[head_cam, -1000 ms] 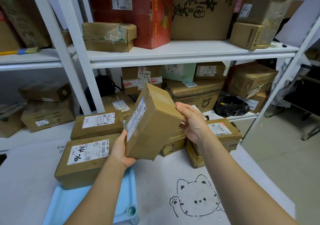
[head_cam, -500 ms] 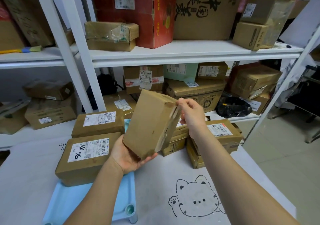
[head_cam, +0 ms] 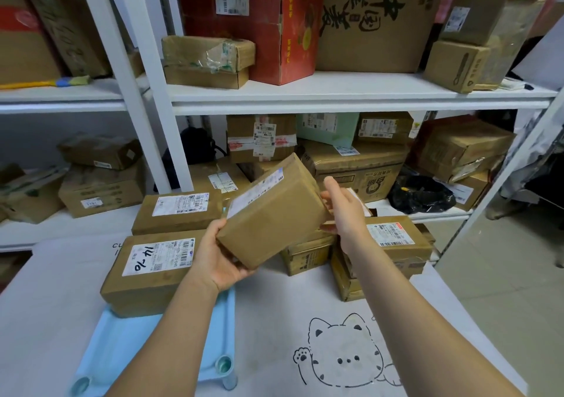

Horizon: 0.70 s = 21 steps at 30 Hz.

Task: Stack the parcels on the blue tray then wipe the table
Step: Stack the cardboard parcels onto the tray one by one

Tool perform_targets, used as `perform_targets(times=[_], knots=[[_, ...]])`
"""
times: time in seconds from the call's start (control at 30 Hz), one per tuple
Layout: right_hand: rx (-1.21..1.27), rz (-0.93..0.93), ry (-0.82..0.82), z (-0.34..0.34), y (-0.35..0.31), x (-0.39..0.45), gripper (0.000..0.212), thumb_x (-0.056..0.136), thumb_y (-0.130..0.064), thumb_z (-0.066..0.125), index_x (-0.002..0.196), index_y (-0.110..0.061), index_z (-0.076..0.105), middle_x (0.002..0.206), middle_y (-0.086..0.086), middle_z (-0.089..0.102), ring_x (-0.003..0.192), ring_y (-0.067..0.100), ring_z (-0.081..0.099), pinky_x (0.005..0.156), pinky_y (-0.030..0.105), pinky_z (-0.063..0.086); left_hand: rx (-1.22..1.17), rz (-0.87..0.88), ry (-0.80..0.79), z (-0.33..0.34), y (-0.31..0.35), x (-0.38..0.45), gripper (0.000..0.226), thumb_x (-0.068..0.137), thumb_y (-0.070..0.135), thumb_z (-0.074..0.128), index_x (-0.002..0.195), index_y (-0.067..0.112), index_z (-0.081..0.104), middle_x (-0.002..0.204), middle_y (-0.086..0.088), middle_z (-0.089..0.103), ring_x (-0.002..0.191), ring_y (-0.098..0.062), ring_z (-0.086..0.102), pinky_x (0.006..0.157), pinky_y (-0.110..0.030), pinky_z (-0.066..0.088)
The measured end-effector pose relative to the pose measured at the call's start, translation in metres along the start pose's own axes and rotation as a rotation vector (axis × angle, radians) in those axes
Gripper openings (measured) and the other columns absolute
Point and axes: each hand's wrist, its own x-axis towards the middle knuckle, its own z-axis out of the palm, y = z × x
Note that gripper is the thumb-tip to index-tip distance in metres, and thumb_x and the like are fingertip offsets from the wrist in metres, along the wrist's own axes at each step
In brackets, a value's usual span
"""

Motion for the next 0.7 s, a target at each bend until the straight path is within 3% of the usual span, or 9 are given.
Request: perform_targets(times=[0.1, 0.17, 0.23, 0.33, 0.43, 0.57, 0.7], knots=[[-0.045, 0.059, -0.039, 0.001, 0.002, 0.005, 0.063, 0.084, -0.069, 0.041, 0.122, -0.021, 0.055, 0.119, 0.002, 0.057, 0.108, 0.023, 0.053, 0.068, 0.037, 0.052, 0.009, 0.092, 0.07, 0.002, 0.004, -0.001, 0.049, 0.073, 0.04, 0.068, 0.119, 0.026, 0.06, 0.118, -0.009, 0.063, 0.114, -0.031, 0.056, 0.083, -0.05, 0.05], [-0.041, 0.092, -0.077, 0.003, 0.003, 0.006, 0.061, 0.081, -0.072, 0.044, 0.12, -0.026, 0.05, 0.121, 0.0, 0.053, 0.111, 0.024, 0.05, 0.069, 0.038, 0.05, 0.027, 0.155, 0.09, 0.005, 0.005, -0.003, 0.038, 0.078, 0.036, 0.067, 0.113, 0.023, 0.06, 0.113, -0.009, 0.065, 0.111, -0.029, 0.057, 0.083, -0.047, 0.05], [-0.032, 0.14, -0.118, 0.007, 0.006, 0.007, 0.054, 0.078, -0.071, 0.051, 0.116, -0.033, 0.044, 0.122, -0.002, 0.048, 0.112, 0.022, 0.045, 0.081, 0.043, 0.05, 0.031, 0.221, 0.115, 0.009, 0.005, -0.007, 0.025, 0.082, 0.032, 0.066, 0.104, 0.023, 0.06, 0.106, -0.007, 0.066, 0.106, -0.026, 0.058, 0.081, -0.044, 0.05], [-0.046, 0.201, -0.183, 0.012, 0.011, 0.011, 0.067, 0.076, -0.067, 0.059, 0.128, -0.03, 0.04, 0.125, -0.001, 0.045, 0.111, 0.022, 0.044, 0.089, 0.046, 0.05, 0.054, 0.305, 0.156, 0.013, 0.011, -0.014, 0.024, 0.083, 0.03, 0.066, 0.104, 0.023, 0.059, 0.105, -0.006, 0.065, 0.1, -0.02, 0.059, 0.083, -0.038, 0.051], [-0.078, 0.233, -0.256, 0.028, 0.012, 0.013, 0.063, 0.079, -0.062, 0.06, 0.127, -0.027, 0.042, 0.127, 0.003, 0.045, 0.112, 0.026, 0.047, 0.089, 0.046, 0.051, 0.082, 0.384, 0.215, 0.01, 0.024, -0.022, 0.014, 0.085, 0.034, 0.065, 0.095, 0.025, 0.062, 0.097, -0.003, 0.068, 0.089, -0.015, 0.06, 0.078, -0.033, 0.052], [0.036, 0.233, -0.29, 0.061, 0.018, 0.012, 0.052, 0.082, -0.053, 0.063, 0.121, -0.024, 0.046, 0.123, 0.005, 0.051, 0.115, 0.026, 0.05, 0.085, 0.04, 0.052, 0.142, 0.458, 0.244, -0.007, 0.049, -0.027, 0.024, 0.085, 0.045, 0.063, 0.099, 0.026, 0.066, 0.103, -0.002, 0.071, 0.095, -0.016, 0.065, 0.087, -0.036, 0.053], [0.016, 0.187, -0.326, 0.109, 0.017, 0.013, 0.051, 0.079, -0.054, 0.065, 0.117, -0.021, 0.052, 0.12, 0.004, 0.058, 0.109, 0.021, 0.056, 0.086, 0.041, 0.054, 0.175, 0.482, 0.309, -0.036, 0.081, -0.025, 0.031, 0.09, 0.053, 0.05, 0.102, 0.028, 0.065, 0.101, -0.001, 0.07, 0.093, -0.015, 0.064, 0.069, -0.03, 0.052]])
